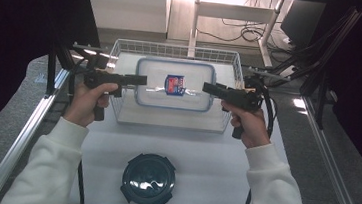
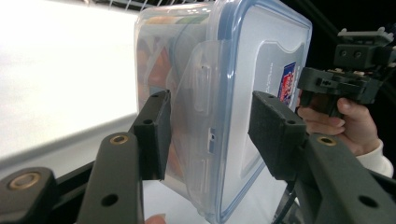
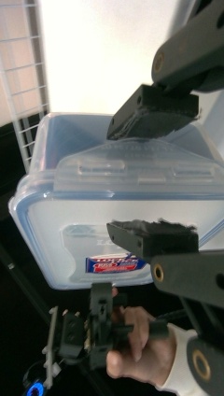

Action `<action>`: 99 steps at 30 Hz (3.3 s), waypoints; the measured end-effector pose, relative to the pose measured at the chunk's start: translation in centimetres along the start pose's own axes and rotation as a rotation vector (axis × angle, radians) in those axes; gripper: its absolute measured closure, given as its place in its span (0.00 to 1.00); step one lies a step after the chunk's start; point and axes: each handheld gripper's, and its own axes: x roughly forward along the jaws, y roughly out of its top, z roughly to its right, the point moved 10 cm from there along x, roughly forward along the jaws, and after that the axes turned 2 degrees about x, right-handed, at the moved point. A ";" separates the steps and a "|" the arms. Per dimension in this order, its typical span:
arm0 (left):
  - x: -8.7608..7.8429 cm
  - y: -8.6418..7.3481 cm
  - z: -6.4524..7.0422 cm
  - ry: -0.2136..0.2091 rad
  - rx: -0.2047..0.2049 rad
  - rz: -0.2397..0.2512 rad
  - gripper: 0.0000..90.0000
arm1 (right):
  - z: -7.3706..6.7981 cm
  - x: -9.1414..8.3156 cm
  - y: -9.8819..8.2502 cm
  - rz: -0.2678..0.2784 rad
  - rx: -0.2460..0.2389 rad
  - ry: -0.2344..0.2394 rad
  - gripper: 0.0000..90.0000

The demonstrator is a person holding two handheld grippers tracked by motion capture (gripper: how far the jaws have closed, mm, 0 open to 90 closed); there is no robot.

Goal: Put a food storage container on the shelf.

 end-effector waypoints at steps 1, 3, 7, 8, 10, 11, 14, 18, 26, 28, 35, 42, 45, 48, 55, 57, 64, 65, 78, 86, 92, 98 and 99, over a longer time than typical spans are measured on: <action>0.0 0.4 0.0 -0.001 0.000 0.004 0.55 | -0.1 0.0 0.3 0.003 -0.005 0.005 0.55; 0.2 1.1 -0.2 -0.001 -0.002 0.006 0.55 | 0.0 0.2 1.2 0.007 -0.013 -0.002 0.55; 0.8 2.5 -1.0 0.010 -0.026 0.018 0.55 | 0.5 0.9 2.2 0.008 0.006 -0.011 0.55; 0.9 2.9 -1.2 0.011 -0.026 0.015 0.55 | 0.8 1.1 2.4 0.004 0.002 -0.017 0.54; 1.1 3.4 -1.4 0.010 -0.032 0.012 0.55 | 1.0 1.3 2.8 0.000 0.003 -0.022 0.54; 1.2 3.8 -1.5 0.011 -0.027 0.008 0.55 | 1.2 1.4 3.1 0.001 -0.001 -0.022 0.54; 1.5 4.7 -1.6 0.011 -0.023 0.009 0.55 | 1.5 1.6 4.0 0.004 0.002 -0.023 0.54; 1.7 5.6 -2.0 0.006 -0.024 0.011 0.55 | 1.8 1.9 5.1 -0.001 0.001 -0.019 0.54; 2.1 6.2 -3.2 -0.010 -0.059 0.014 0.55 | 2.4 2.8 6.1 -0.025 0.016 -0.031 0.54; 2.2 6.2 -3.6 -0.010 -0.066 0.011 0.55 | 2.6 3.1 6.2 -0.030 0.023 -0.033 0.54; 2.9 5.9 -5.3 0.004 -0.109 -0.012 0.55 | 3.9 4.5 5.8 -0.054 0.072 -0.041 0.54; 3.6 5.8 -6.5 0.006 -0.140 -0.017 0.54 | 4.8 5.4 5.6 -0.070 0.118 -0.061 0.54; 3.9 6.0 -6.9 0.013 -0.160 -0.007 0.55 | 5.5 5.8 5.6 -0.072 0.178 -0.058 0.54; 4.2 6.2 -7.3 0.011 -0.190 0.000 0.55 | 6.1 6.2 5.6 -0.060 0.244 -0.070 0.54; 4.7 6.4 -8.3 0.011 -0.251 0.008 0.54 | 7.0 7.0 5.7 -0.027 0.376 -0.095 0.53; 4.8 6.4 -8.5 0.011 -0.267 0.007 0.53 | 7.4 7.2 5.8 -0.019 0.398 -0.103 0.53; 5.4 6.3 -8.9 0.031 -0.287 0.006 0.49 | 8.2 7.8 5.7 -0.006 0.452 -0.113 0.52; 5.5 6.3 -8.9 0.033 -0.287 0.003 0.48 | 8.2 7.8 5.7 -0.005 0.458 -0.114 0.52; 5.4 6.4 -7.8 0.154 -0.155 0.052 0.23 | 6.9 7.4 5.8 0.027 0.328 -0.155 0.22; 2.7 5.2 -4.8 0.165 -0.001 0.112 0.21 | 5.2 4.5 5.7 0.035 0.154 -0.211 0.20; 0.5 1.6 -3.3 0.209 0.117 0.090 0.22 | 3.3 1.3 3.8 0.005 -0.037 -0.233 0.20; -1.0 -3.2 -2.7 0.237 0.189 0.023 0.24 | 2.7 -1.3 0.5 -0.033 -0.147 -0.240 0.20; -1.3 -4.2 -2.7 0.240 0.195 0.012 0.24 | 2.7 -1.6 -0.2 -0.041 -0.165 -0.240 0.20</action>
